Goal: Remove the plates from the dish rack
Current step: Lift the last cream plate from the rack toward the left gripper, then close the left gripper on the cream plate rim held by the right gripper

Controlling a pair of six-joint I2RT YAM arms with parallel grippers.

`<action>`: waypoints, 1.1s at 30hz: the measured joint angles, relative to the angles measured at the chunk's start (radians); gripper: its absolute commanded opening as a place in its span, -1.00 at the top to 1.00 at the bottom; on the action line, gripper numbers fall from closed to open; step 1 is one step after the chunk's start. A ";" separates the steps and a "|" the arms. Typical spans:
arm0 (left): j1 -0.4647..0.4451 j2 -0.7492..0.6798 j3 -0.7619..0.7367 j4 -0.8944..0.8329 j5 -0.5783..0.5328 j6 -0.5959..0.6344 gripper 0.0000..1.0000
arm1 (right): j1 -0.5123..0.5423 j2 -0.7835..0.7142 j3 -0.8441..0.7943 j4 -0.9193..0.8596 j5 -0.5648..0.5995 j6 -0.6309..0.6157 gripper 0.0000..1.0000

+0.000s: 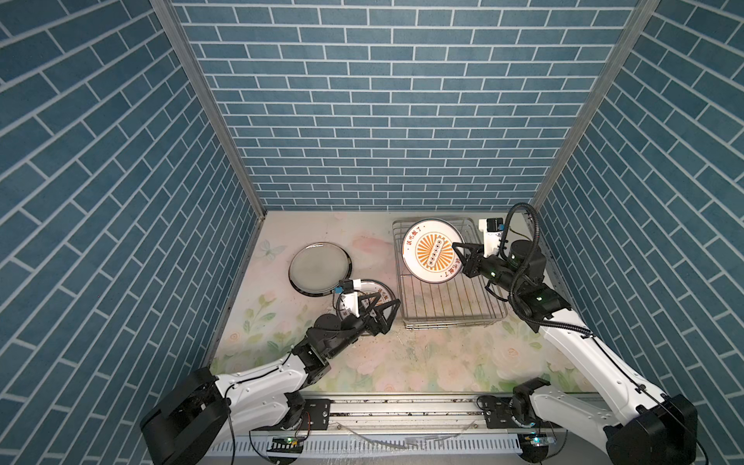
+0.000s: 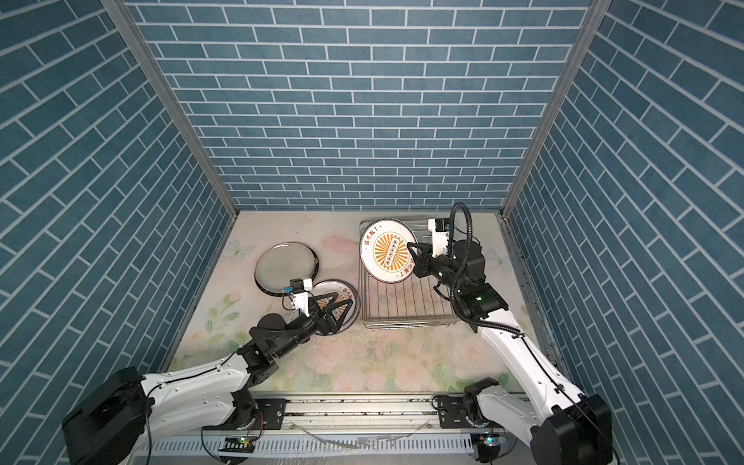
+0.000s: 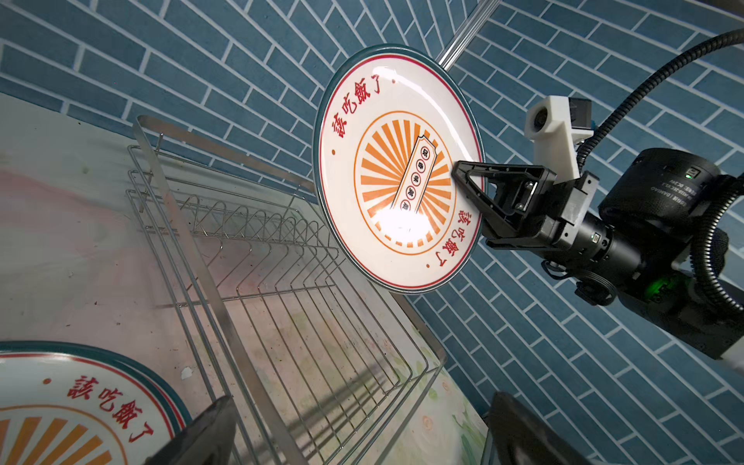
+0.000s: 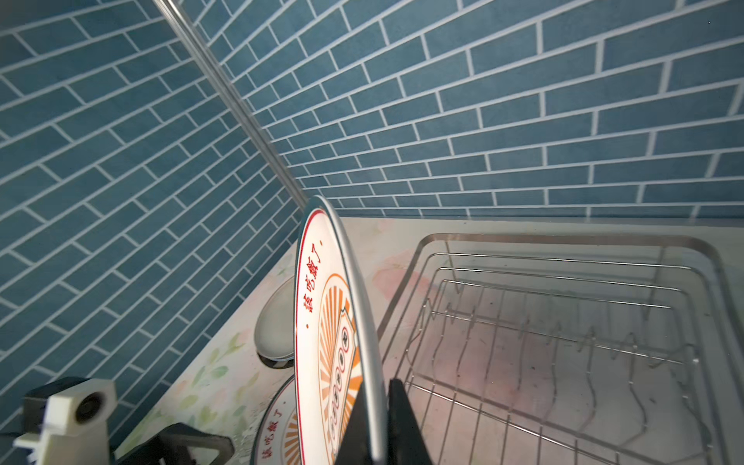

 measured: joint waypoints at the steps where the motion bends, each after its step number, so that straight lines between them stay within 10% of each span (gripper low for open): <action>1: 0.000 0.001 0.000 0.011 0.003 0.000 -0.99 | -0.001 -0.005 -0.015 0.019 -0.026 0.016 1.00; 14: -0.071 0.022 0.003 0.103 -0.039 0.008 -0.79 | -0.014 -0.097 -0.196 0.246 -0.241 0.181 1.00; 33: -0.074 0.068 0.078 0.116 -0.055 0.007 0.16 | -0.016 -0.200 -0.311 0.338 -0.299 0.251 1.00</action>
